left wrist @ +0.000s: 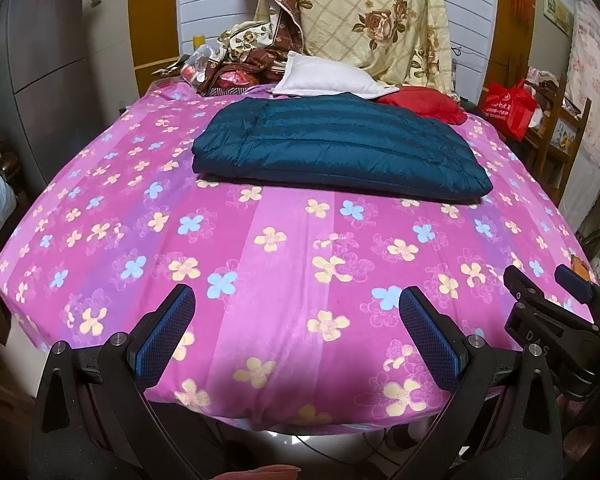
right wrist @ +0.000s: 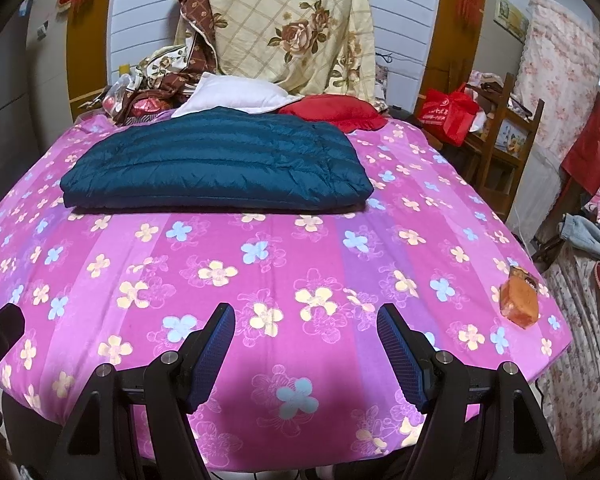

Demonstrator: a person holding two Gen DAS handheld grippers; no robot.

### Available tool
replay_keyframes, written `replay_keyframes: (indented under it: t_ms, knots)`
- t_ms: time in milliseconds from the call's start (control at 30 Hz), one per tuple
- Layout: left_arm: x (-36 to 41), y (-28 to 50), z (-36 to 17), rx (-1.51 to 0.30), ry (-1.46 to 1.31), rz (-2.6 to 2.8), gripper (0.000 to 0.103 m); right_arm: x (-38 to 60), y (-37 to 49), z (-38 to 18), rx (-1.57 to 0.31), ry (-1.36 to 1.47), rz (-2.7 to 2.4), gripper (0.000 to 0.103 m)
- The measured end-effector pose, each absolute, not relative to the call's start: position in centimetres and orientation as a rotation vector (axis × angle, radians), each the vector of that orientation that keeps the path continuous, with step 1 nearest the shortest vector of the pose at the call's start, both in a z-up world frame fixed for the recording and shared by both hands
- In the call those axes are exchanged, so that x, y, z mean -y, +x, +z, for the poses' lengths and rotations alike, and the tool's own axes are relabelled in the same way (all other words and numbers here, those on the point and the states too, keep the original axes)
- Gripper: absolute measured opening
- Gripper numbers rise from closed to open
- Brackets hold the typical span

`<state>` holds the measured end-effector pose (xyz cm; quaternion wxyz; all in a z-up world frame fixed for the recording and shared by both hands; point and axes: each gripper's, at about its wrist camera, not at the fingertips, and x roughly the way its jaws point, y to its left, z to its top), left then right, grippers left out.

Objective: Fold large clothes

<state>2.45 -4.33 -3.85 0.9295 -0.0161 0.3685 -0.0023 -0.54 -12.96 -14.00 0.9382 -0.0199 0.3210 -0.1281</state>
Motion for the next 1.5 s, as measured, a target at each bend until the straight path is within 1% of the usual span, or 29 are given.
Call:
replay_keyframes:
  t_ms: [1500]
  knots:
    - [4.5, 2.5, -4.8, -0.778, -0.035, -0.022, 0.102, 12.6, -0.2, -14.7, -0.684, -0.056, -0.275, 0.071]
